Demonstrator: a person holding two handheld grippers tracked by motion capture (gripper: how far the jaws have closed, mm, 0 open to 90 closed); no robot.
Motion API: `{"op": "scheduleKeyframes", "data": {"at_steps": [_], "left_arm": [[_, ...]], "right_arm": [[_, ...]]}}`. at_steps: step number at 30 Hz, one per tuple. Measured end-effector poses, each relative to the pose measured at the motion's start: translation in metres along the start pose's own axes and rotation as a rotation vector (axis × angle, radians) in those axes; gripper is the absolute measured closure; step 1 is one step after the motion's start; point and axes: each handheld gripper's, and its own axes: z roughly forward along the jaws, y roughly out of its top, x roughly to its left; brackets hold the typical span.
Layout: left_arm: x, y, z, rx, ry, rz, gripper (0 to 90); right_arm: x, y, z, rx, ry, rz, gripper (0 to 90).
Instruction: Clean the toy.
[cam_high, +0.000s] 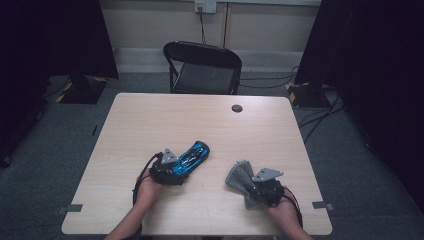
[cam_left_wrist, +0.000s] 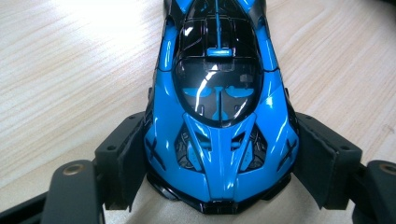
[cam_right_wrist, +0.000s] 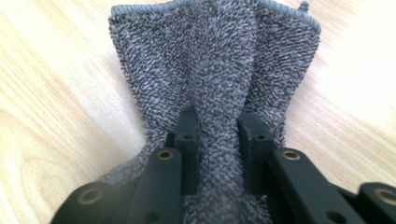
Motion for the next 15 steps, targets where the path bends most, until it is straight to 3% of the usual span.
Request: {"op": "scheduleKeyframes", "data": {"at_steps": [7,11,15], "left_arm": [[0.000,0.000,0.000,0.000,-0.001,-0.003,25.4],[0.000,0.000,0.000,-0.001,0.001,-0.001,25.5],[0.000,0.000,0.000,-0.001,0.000,-0.005,25.5]], "right_arm": [[-0.008,0.003,-0.001,0.010,0.040,0.062,78.5],[-0.012,0.008,-0.001,0.012,0.055,0.074,79.4],[-0.013,0.025,-0.003,-0.020,0.084,0.079,79.7]]}}
